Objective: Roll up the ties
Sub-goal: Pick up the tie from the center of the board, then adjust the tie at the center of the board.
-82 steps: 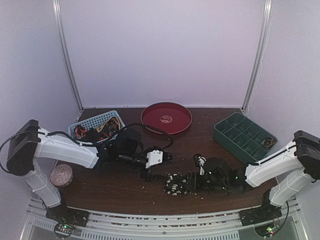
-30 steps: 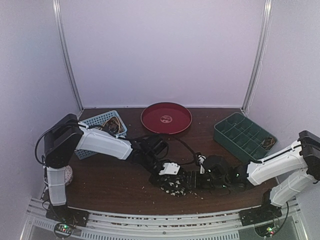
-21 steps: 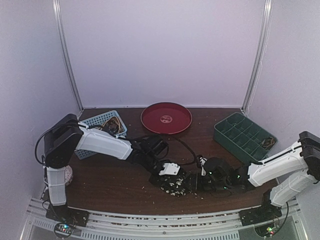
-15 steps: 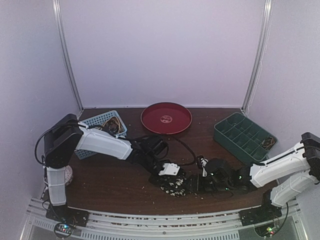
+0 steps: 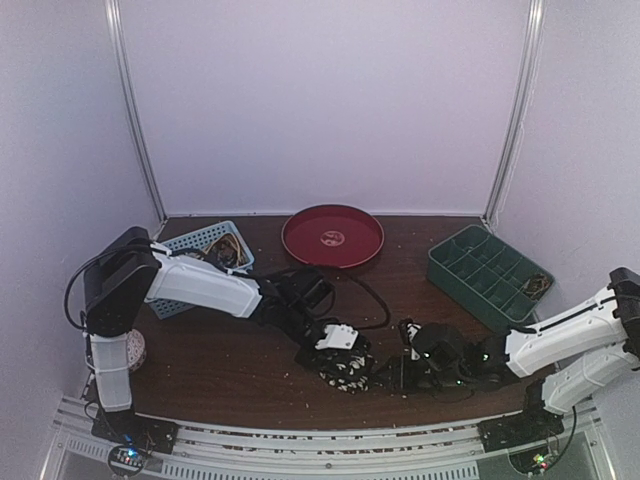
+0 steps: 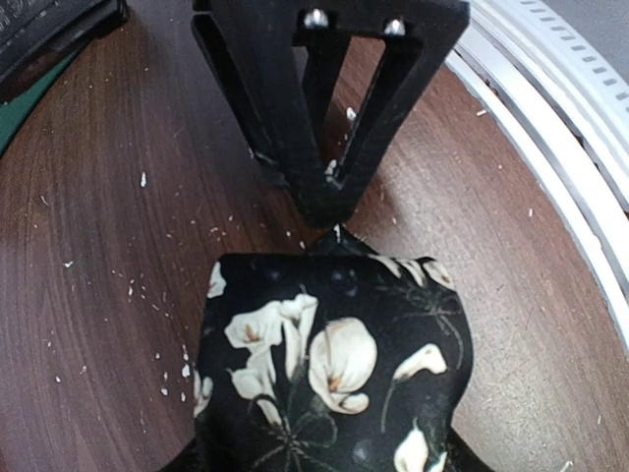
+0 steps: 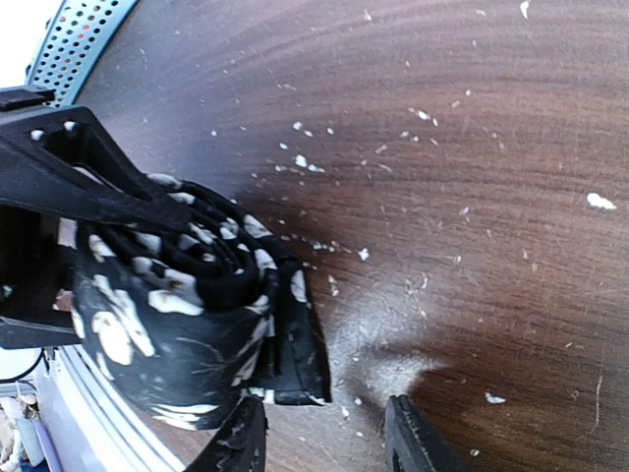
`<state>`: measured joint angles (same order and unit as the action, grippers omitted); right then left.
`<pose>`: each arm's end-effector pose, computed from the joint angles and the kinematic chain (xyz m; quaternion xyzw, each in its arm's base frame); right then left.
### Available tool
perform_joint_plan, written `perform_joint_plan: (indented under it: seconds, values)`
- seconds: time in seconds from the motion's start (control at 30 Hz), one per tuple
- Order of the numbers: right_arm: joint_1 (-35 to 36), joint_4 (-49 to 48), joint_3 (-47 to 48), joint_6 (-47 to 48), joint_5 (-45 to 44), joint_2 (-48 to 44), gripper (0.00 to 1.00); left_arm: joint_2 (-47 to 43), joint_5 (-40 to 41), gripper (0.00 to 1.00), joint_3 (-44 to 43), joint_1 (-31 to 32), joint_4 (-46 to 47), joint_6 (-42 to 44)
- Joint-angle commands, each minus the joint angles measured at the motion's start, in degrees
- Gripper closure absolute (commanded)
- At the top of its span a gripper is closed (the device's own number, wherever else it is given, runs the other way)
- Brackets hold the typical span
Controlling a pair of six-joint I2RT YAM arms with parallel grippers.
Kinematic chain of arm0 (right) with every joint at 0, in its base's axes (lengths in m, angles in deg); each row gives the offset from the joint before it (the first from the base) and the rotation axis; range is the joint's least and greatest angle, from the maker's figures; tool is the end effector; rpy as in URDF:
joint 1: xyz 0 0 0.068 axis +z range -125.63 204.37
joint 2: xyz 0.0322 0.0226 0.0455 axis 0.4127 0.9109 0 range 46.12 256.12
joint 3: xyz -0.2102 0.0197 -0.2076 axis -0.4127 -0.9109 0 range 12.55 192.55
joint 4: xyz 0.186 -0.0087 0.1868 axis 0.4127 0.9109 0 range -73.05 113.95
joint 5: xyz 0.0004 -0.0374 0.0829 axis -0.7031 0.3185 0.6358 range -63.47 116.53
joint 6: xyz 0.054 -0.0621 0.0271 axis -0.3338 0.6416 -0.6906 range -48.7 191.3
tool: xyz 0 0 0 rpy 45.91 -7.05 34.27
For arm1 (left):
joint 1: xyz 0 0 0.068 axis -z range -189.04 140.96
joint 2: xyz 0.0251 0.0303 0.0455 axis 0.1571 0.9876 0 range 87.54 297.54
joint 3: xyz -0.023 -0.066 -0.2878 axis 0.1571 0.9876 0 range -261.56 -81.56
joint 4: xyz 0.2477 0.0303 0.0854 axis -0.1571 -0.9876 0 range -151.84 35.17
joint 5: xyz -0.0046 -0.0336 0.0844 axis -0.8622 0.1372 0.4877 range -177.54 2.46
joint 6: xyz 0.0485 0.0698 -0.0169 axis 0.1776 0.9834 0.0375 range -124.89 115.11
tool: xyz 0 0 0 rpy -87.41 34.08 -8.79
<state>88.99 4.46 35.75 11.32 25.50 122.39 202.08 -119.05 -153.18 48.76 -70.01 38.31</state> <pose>0.1139 0.2366 0.1335 -0.0330 0.9078 0.3663 0.2015 0.1982 -0.3897 0.1326 0.7615 0.5310 -0.2925 0.2292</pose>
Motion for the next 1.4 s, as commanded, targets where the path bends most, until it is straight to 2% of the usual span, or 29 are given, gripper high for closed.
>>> perform_joint_plan:
  seconds: [0.0, 0.1, 0.23, 0.43, 0.57, 0.73, 0.97, 1.07, 1.37]
  values:
    - [0.53, -2.41, 0.59, 0.80, -0.77, 2.53, 0.59, -2.33, 0.05, 0.47, 0.90, -0.41, -0.96, 0.58]
    - [0.59, -3.33, 1.81, 1.84, -0.21, 4.50, 0.61, -2.58, 0.40, 0.47, 1.27, -0.41, -1.15, 0.66]
    - [0.59, -2.54, 3.38, 2.34, -0.58, 7.60, 0.70, -2.99, 0.80, 0.47, 2.03, -0.40, -1.15, 0.68]
    - [0.54, -3.34, 3.91, 2.97, 0.14, 10.17, 0.71, -3.27, 0.42, 0.47, 3.26, -0.41, -0.50, 0.75]
    - [0.58, -0.01, 5.27, 3.97, -1.83, 11.47, 0.86, -3.49, 0.29, 0.47, 3.69, -0.57, -0.36, 0.92]
    - [0.57, 0.33, 5.73, 4.40, -1.43, 9.94, 0.99, -3.71, 0.53, 0.47, 4.44, -0.84, 0.04, 0.76]
    - [0.62, -5.51, 2.70, 2.11, 4.19, 5.54, 1.00, -3.71, -0.09, 0.47, 4.66, -0.85, 0.59, 1.01]
    - [0.61, -10.36, 1.03, 0.51, 7.21, 6.37, 1.00, -3.95, -0.41, 0.47, 4.64, -0.85, 0.59, 1.07]
    - [0.38, -10.80, 2.55, -0.05, 6.33, 11.38, 1.00, -5.09, -0.42, 0.47, 5.52, -0.84, -0.81, 2.25]
